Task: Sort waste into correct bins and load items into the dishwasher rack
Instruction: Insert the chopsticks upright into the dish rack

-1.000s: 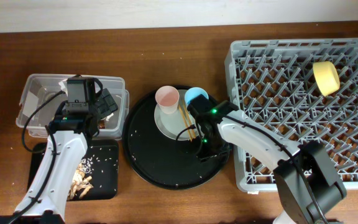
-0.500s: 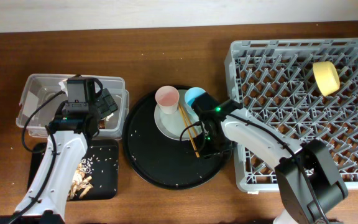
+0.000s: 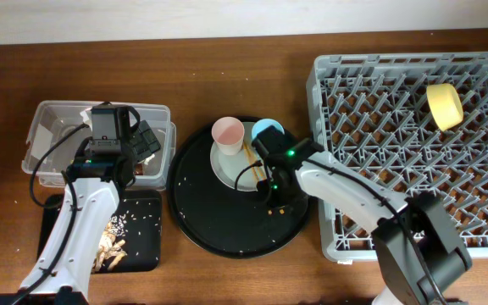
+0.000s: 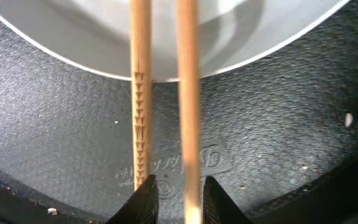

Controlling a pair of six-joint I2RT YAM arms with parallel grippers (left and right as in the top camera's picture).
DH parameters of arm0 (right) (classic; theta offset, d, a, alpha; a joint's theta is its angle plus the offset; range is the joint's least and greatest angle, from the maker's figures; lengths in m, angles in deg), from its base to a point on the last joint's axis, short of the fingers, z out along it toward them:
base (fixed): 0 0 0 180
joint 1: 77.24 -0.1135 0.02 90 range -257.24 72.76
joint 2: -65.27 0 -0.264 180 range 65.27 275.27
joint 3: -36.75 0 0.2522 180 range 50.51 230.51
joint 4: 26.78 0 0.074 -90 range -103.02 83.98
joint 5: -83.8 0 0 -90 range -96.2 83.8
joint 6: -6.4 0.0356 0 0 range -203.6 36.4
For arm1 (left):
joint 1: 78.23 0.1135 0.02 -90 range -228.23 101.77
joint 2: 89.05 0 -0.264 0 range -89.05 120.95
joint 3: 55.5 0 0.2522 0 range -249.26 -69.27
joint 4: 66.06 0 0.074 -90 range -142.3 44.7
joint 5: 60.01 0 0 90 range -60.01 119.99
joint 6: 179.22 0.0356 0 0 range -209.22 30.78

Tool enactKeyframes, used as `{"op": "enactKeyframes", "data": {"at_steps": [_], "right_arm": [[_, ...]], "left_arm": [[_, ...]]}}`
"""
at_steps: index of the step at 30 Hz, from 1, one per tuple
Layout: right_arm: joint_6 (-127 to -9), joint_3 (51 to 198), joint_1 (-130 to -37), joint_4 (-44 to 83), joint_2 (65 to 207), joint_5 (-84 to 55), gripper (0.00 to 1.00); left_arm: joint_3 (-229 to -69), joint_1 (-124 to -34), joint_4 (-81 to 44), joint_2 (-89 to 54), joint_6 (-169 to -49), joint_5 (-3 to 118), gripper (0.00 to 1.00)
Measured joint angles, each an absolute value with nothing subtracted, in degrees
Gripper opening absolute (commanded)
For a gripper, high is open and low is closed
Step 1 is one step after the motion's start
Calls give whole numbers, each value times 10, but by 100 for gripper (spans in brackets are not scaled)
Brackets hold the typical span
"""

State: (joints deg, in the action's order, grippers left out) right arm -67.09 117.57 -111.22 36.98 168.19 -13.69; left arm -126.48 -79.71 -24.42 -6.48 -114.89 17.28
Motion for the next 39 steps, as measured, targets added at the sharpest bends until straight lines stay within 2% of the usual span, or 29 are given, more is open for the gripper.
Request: {"op": "enactKeyframes", "data": {"at_steps": [8,11,16,20,24,28,30,32,38,39], "right_arm": [[-671,1165,-1113,335,1682,-114,24],[-672,1137,-1113,311,1682,-109,4],[-671,1141,-1113,317,1682,-120,4],[-670,1242,-1113,424,1666,-131,4],[-670,1305,-1108,470,1608,-133,4],[-673,1324,-1004,532,1565,-136,4],[-692,1324,-902,556,1563,-132,4],[-719,1324,-854,560,1563,-133,4],[-753,1295,-832,551,1603,-131,5],[-753,1294,-832,551,1603,-132,11]], "left_arm": [[-1265,-797,-244,-65,-1149,173,99],[-1265,-797,-244,-65,-1149,173,99],[-1265,-797,-244,-65,-1149,173,99],[-1265,-797,-244,-65,-1149,173,99],[-1265,-797,-244,-65,-1149,173,99],[-1265,-797,-244,-65,-1149,173,99],[-1265,-797,-244,-65,-1149,173,99],[-1265,-797,-244,-65,-1149,173,99],[-1265,-797,-244,-65,-1149,173,99],[-1265,-797,-244,-65,-1149,173,99]]}}
